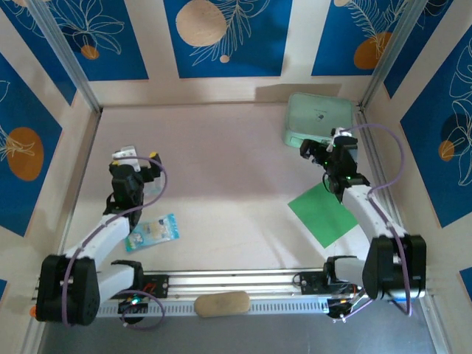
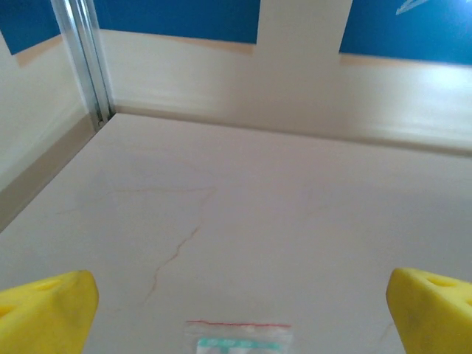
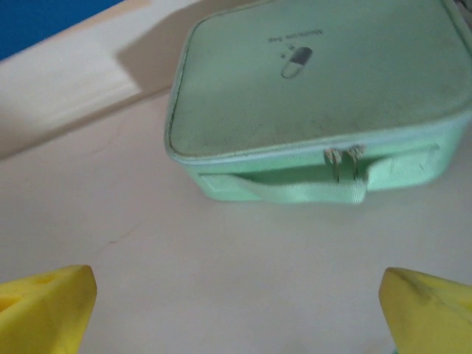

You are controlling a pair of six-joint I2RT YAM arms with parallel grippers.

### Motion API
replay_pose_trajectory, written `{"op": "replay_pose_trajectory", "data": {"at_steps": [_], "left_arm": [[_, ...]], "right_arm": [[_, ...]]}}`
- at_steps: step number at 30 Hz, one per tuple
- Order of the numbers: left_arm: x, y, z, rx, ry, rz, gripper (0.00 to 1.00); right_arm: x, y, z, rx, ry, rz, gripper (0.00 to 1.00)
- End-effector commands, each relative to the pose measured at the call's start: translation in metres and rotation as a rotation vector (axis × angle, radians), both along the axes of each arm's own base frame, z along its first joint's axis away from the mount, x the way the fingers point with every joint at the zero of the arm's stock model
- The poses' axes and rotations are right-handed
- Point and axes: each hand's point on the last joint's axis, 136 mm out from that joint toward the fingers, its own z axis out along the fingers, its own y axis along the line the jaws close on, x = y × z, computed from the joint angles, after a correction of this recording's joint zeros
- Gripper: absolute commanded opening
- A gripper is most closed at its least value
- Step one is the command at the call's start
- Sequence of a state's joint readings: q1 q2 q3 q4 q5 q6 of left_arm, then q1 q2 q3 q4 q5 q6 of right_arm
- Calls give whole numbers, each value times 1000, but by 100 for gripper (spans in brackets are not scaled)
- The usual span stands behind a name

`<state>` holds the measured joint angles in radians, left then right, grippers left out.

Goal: Fold a paper plane with a square sheet of paper (pick it up from the middle)
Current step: Move the square sheet of paper to the center of the table.

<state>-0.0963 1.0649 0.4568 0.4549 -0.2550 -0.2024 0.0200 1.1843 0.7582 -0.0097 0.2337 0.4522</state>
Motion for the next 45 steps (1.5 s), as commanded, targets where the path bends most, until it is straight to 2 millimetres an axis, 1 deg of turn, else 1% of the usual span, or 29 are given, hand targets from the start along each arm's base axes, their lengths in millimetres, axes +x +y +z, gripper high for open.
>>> {"op": "replay_pose_trajectory", "data": {"at_steps": [1, 2, 3, 6, 9, 12, 15, 20, 22, 25, 28, 33, 36, 40, 43, 45], "left_arm": [[-21, -9, -25, -245, 153, 19, 100], [-24, -18, -24, -307, 154, -16, 100], [-28, -30, -26, -360, 162, -72, 100], [-35, -67, -29, -517, 152, -263, 100], [-40, -91, -37, -641, 190, -373, 100], [-44, -108, -44, -684, 247, -450, 100], [-50, -116, -49, -668, 287, -486, 100], [-59, -118, -48, -644, 310, -492, 100], [-61, -116, -47, -630, 321, -485, 100], [-63, -114, -41, -617, 315, -473, 100], [-64, -112, -36, -611, 310, -466, 100], [-65, -110, -27, -603, 303, -461, 100], [-65, -111, -25, -609, 304, -466, 100], [-66, -112, -24, -613, 303, -468, 100], [-67, -111, -24, -615, 310, -464, 100], [-67, -112, -24, -617, 315, -466, 100]], "right_arm": [[-53, 12, -45, 307, 275, -49, 99], [-58, 20, -47, 367, 276, -18, 100], [-64, 24, -52, 410, 289, -17, 98], [-81, 26, -71, 457, 388, -58, 93], [-92, 28, -88, 469, 477, -71, 90], [-95, 31, -101, 489, 521, -79, 88], [-95, 33, -111, 495, 551, -81, 87], [-100, 24, -132, 459, 654, -155, 86], [-101, 24, -140, 456, 683, -165, 86], [-101, 30, -148, 460, 721, -149, 86], [-102, 40, -154, 454, 758, -120, 85], [-99, 70, -158, 448, 808, -23, 84], [-97, 100, -157, 440, 827, 59, 84], [-100, 152, -161, 391, 879, 191, 84], [-106, 199, -166, 369, 918, 290, 83], [-111, 230, -167, 349, 934, 372, 82]]}}
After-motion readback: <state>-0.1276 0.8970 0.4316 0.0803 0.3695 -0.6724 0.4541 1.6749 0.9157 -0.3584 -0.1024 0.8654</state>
